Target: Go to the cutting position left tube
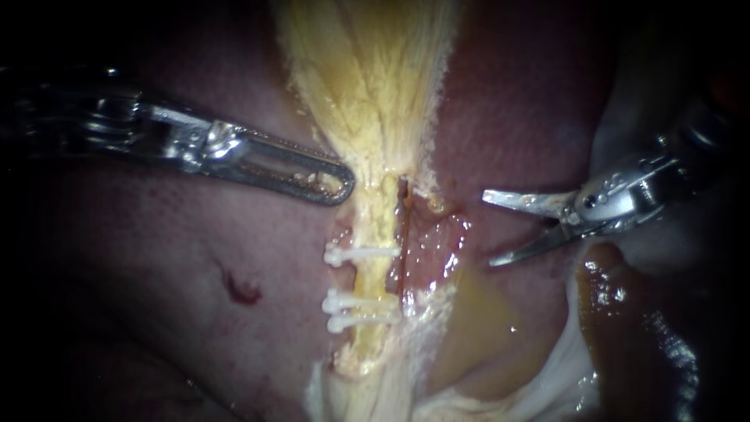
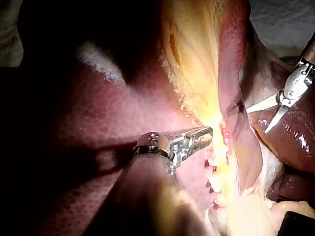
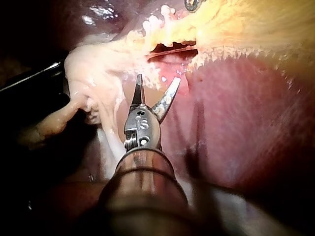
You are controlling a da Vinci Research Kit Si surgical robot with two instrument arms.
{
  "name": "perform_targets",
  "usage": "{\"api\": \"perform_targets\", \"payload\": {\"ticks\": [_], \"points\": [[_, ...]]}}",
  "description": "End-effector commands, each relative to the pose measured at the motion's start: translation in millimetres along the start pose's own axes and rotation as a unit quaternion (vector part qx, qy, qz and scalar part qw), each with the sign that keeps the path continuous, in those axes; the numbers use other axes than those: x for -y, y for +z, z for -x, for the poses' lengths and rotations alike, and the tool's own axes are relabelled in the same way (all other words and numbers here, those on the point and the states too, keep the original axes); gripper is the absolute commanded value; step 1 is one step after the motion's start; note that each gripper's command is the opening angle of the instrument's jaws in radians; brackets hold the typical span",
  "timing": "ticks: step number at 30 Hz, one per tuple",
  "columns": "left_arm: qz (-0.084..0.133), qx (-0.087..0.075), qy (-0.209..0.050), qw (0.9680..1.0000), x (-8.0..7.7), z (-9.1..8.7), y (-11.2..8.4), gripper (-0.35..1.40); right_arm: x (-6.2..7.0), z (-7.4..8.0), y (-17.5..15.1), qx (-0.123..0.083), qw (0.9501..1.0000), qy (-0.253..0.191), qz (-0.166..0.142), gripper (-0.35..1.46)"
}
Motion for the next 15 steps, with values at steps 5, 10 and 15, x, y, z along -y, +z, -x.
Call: {"api": "perform_targets", "payload": {"ticks": [5,10,15], "points": [[0.004,0.004,-0.001,1.0,-0.3,0.4,-3.2,-0.35,0.0,0.0,0.0,0.001,1.0,0.0,0.0,1.45],[0.011,0.007,-0.004,0.9999,-0.8,0.5,-6.2,-0.35,0.0,0.0,0.0,0.001,1.0,0.0,-0.002,1.45],[0.012,0.012,-0.006,0.9998,-0.8,0.7,-6.9,-0.35,0.0,0.0,0.1,0.0,1.0,0.0,-0.006,1.45]]}}
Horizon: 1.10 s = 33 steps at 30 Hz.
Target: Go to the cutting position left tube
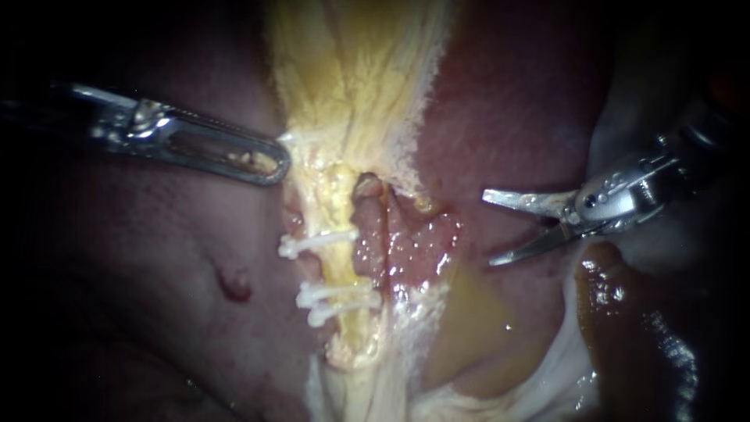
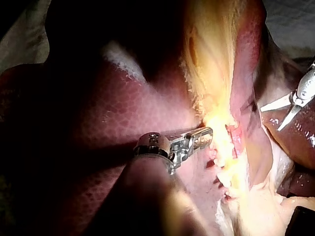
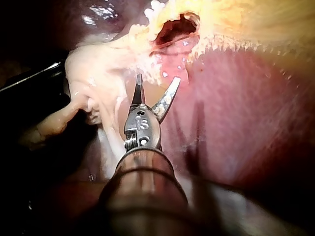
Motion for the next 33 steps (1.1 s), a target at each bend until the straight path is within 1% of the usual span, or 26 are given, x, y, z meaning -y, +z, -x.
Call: {"api": "perform_targets", "payload": {"ticks": [1,4,6,8,12,16,19,22,27,33], "points": [[0.0,0.001,0.0,1.0,0.1,0.0,0.1,-0.35,0.1,-0.1,0.1,-0.002,1.0,0.0,-0.004,1.45],[0.002,0.002,-0.001,1.0,0.4,-0.1,0.3,-0.35,0.4,-0.3,0.7,-0.006,0.9999,0.0,-0.016,1.45],[0.002,0.002,-0.001,1.0,0.7,-0.1,0.4,-0.35,1.0,-0.5,1.5,-0.011,0.9995,-0.002,-0.029,1.45],[0.002,0.004,-0.002,1.0,1.0,-0.1,0.5,-0.35,1.8,-0.8,2.5,-0.014,0.9992,-0.006,-0.038,1.45],[0.003,0.004,-0.002,1.0,1.4,-0.3,0.7,-0.35,4.3,-1.7,5.4,-0.019,0.9978,0.003,-0.063,1.45],[0.002,0.004,-0.002,1.0,1.4,-0.4,0.9,-0.35,5.7,-2.8,7.4,-0.026,0.9964,0.015,-0.079,1.45],[0.002,0.003,-0.002,1.0,1.5,-0.4,1.1,-0.35,6.1,-3.4,8.5,-0.033,0.9951,0.024,-0.09,1.45],[0.0,0.002,-0.002,1.0,1.8,-0.4,1.2,-0.35,6.3,-3.4,9.6,-0.037,0.994,0.034,-0.098,1.45],[0.0,0.002,-0.002,1.0,1.9,-0.4,1.3,-0.35,6.3,-2.5,11.2,-0.036,0.9925,0.043,-0.109,1.45],[0.0,0.002,-0.002,1.0,2.1,-0.5,1.4,-0.35,5.3,-1.5,12.8,-0.034,0.9904,0.057,-0.121,1.44]]}}
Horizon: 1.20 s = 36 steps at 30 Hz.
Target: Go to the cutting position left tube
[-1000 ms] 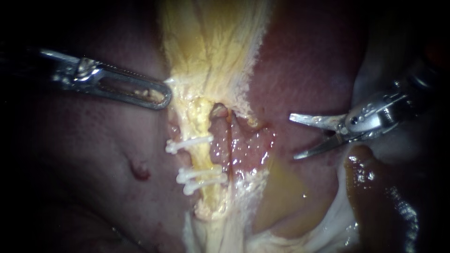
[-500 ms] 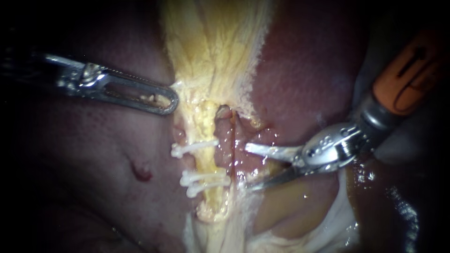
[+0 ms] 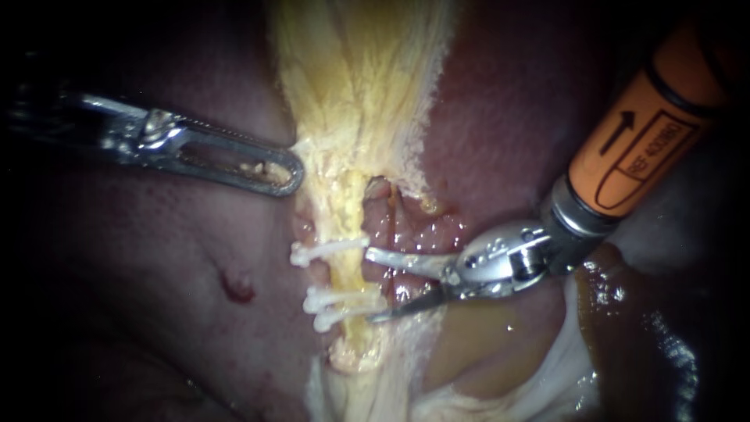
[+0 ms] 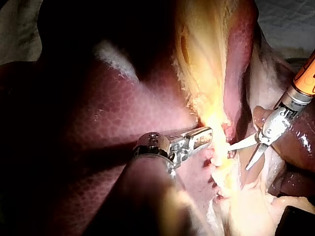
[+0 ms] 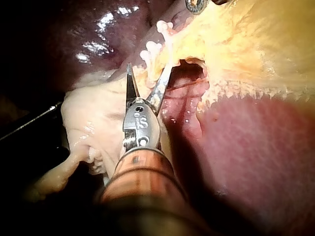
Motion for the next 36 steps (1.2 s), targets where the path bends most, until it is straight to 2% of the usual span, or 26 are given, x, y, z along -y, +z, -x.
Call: {"api": "perform_targets", "payload": {"ticks": [1,10,18,25,29,36], "points": [[0.0,0.0,0.0,1.0,0.1,0.0,0.0,-0.35,-0.3,0.3,-0.1,0.001,1.0,0.001,-0.002,1.44],[0.0,0.0,0.0,1.0,0.2,0.0,-0.1,-0.35,-2.2,2.2,0.4,0.004,0.9991,0.029,-0.031,1.44],[0.0,0.0,0.0,1.0,0.2,0.0,-0.1,-0.35,-2.3,3.3,2.0,0.008,0.9982,0.035,-0.048,1.44],[0.001,0.0,0.0,1.0,0.2,0.0,-0.1,-0.35,-2.6,3.4,2.4,0.009,0.998,0.037,-0.05,1.44],[0.001,0.0,0.0,1.0,0.2,0.0,0.0,-0.35,-2.5,3.1,2.3,-0.001,0.9979,0.038,-0.052,1.44],[0.001,0.0,0.0,1.0,0.2,0.1,0.0,-0.35,-1.2,1.9,2.7,-0.019,0.9962,0.028,-0.081,1.44]]}}
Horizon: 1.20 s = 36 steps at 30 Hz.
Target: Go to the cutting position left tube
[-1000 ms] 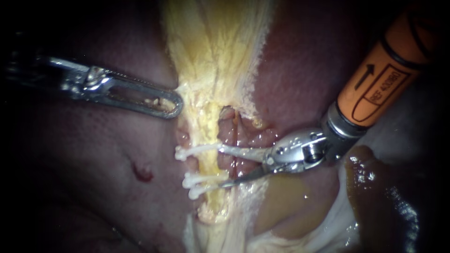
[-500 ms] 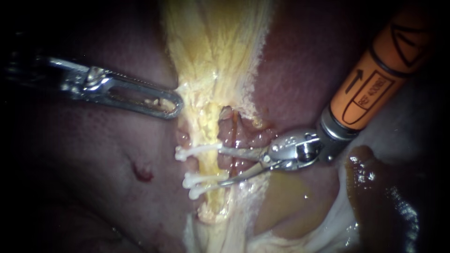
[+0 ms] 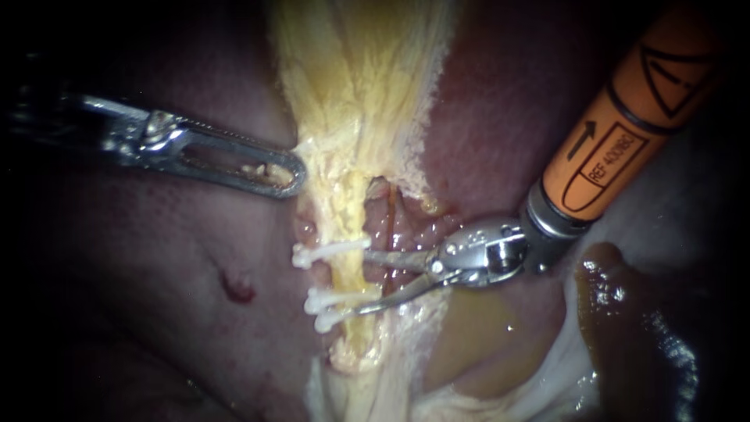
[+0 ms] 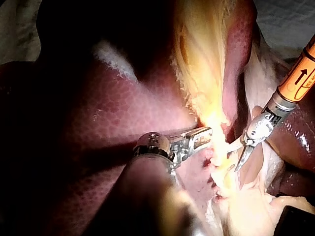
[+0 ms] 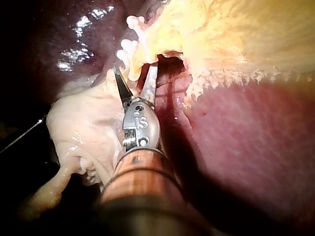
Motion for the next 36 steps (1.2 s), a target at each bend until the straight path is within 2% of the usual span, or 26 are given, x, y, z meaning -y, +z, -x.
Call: {"api": "perform_targets", "payload": {"ticks": [1,6,13,27,36], "points": [[0.0,0.0,0.0,1.0,0.0,0.0,0.1,-0.35,0.3,-0.3,0.2,-0.005,1.0,0.002,-0.006,1.44],[0.0,0.0,0.0,1.0,0.0,0.0,0.1,-0.35,0.7,-1.5,1.4,-0.013,0.9996,-0.002,-0.024,1.42],[0.0,0.0,0.0,1.0,0.0,0.1,0.2,-0.35,0.0,-2.5,2.7,-0.031,0.9988,0.002,-0.039,1.4],[0.0,0.0,0.0,1.0,0.0,0.1,0.2,-0.35,-1.7,-4.4,5.5,-0.059,0.9974,0.019,-0.038,1.4],[0.0,0.0,0.0,1.0,0.0,0.1,0.3,-0.35,-0.7,-5.4,6.0,-0.067,0.9964,0.025,-0.046,1.4]]}}
